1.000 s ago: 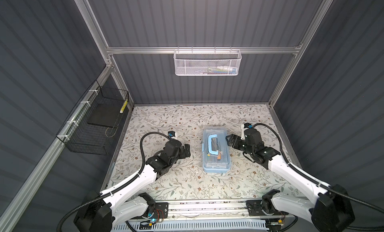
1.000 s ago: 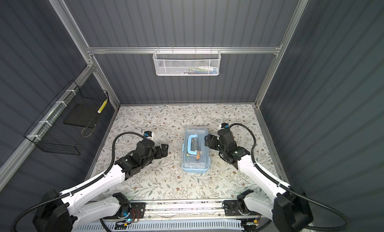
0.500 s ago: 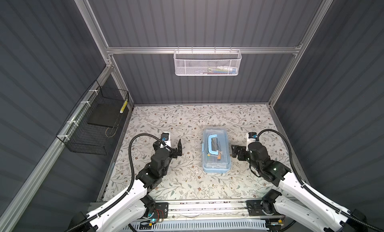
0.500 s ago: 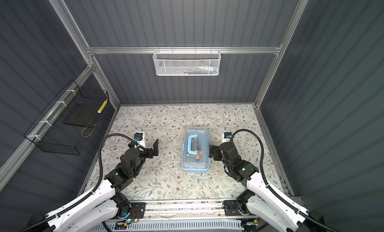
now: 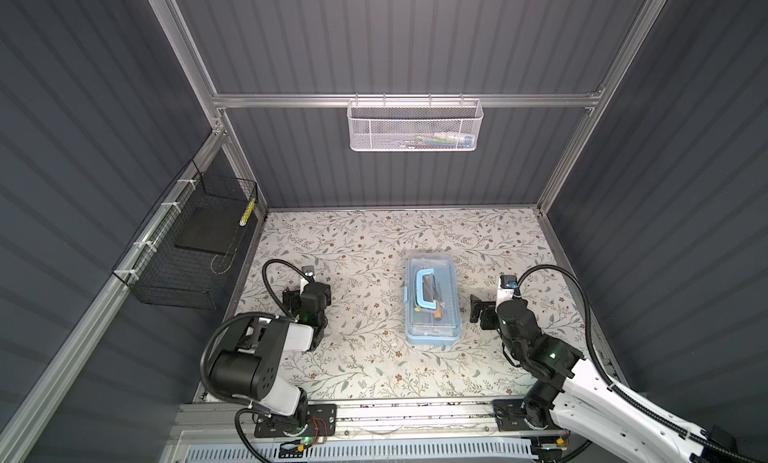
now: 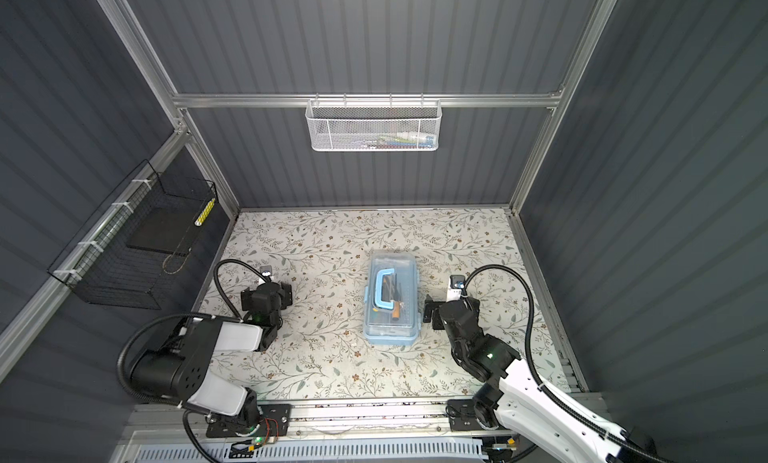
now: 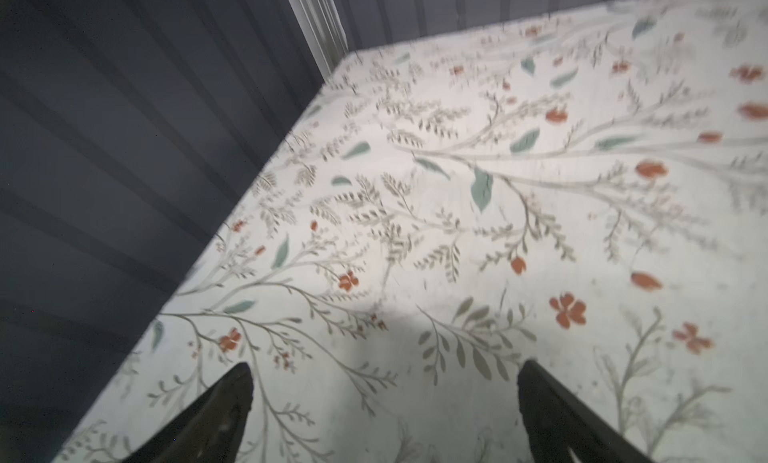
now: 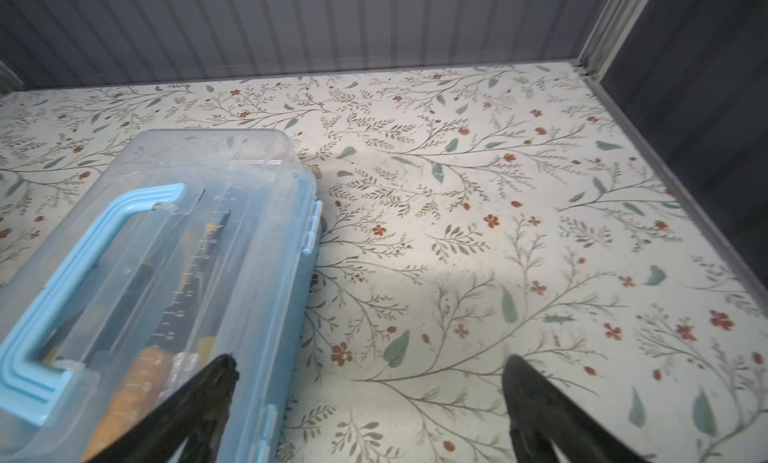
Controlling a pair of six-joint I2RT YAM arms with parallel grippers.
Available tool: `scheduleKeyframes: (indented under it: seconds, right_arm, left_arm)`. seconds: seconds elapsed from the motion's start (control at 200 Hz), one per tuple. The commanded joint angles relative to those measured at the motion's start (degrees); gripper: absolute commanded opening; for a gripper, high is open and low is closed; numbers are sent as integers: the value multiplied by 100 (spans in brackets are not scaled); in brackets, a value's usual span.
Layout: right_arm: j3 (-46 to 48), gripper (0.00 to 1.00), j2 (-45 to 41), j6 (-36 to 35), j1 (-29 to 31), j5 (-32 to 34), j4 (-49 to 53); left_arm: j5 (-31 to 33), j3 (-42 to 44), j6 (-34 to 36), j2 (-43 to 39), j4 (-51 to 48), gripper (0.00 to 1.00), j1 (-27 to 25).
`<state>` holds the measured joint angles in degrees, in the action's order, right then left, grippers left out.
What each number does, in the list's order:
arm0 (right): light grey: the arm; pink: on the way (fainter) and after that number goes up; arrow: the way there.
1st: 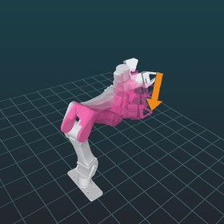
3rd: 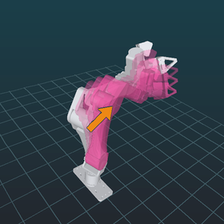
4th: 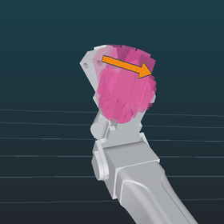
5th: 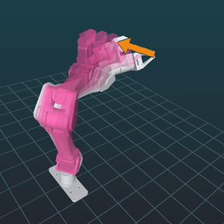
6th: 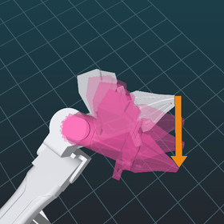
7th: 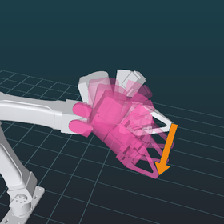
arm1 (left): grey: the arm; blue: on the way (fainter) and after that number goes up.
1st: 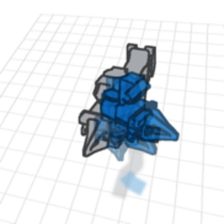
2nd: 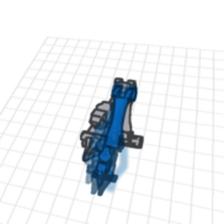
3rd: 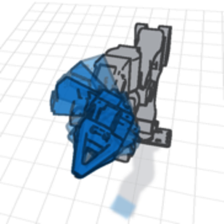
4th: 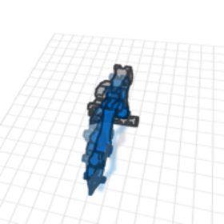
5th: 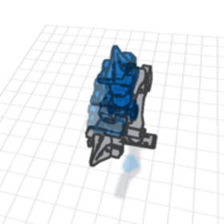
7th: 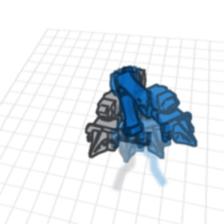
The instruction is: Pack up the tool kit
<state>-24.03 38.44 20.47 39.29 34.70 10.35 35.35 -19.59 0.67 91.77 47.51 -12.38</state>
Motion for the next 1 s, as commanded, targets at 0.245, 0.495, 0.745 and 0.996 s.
scheduleKeyframes:
  seconds: [0.245, 0.495, 0.745, 0.996]
  right_arm:
    - [845, 99, 334, -1224, -2482, 441, -2599]
    - [786, 99, 3460, -1584, -3584, -943, -6056]
    - [756, 99, 4541, -1595, -4096, -2363, -7065]
    - [678, 99, 4502, -1587, -4049, -2219, -6858]
  left_arm:
    - [-1128, -658, -410, 550, 375, 100, 640]
    - [-1098, -642, -331, 600, 554, 100, 641]
    - [-1117, -607, -309, 659, 736, 100, 641]
    - [-1110, -607, -304, 658, 740, 100, 641]
